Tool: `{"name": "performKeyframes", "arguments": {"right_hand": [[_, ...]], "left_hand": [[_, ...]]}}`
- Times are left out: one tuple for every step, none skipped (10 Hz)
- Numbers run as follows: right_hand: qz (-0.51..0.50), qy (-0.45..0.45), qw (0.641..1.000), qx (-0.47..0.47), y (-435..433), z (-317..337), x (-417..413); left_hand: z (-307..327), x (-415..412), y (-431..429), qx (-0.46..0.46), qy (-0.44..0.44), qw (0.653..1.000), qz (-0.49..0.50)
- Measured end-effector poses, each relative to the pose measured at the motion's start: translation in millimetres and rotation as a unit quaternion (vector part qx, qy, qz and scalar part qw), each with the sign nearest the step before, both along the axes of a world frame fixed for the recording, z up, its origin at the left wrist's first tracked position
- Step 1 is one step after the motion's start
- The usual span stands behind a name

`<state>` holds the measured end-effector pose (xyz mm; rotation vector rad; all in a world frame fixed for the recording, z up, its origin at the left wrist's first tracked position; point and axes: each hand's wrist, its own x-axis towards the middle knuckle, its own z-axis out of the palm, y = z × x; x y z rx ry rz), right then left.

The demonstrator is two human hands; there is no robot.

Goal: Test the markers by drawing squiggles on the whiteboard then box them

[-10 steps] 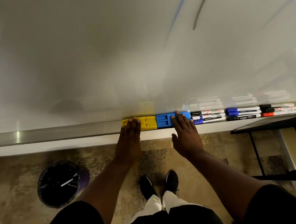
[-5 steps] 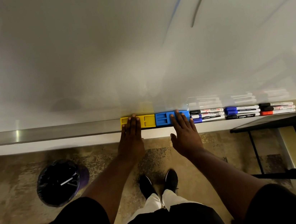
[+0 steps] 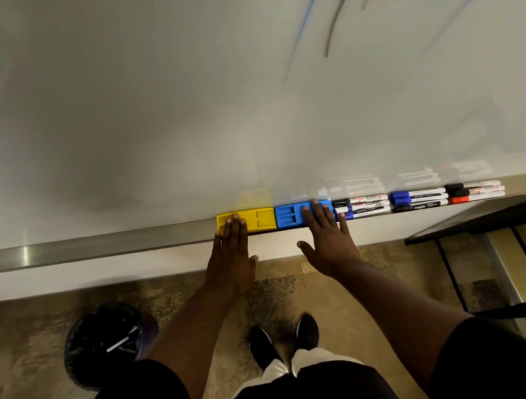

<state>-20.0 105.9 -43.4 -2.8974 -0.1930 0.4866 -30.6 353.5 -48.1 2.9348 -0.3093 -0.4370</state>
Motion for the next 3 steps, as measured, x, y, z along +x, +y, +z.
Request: {"name": "performKeyframes", "arguments": {"right_hand": [[0.000,-0.004,1.000,0.008,4,9,-12],[-0.005,-0.005,1.000,0.006,8,13,-22],[0.001,-0.004,1.000,0.009,11,13,-55]], "left_hand": [[11,-4,2,-0.009,-0.002,1.000,-0.001],[20,-5,2,0.004,-0.007,1.000,-0.010],[27,-29,1,0.005,-0.022,0.999,-0.026]]}}
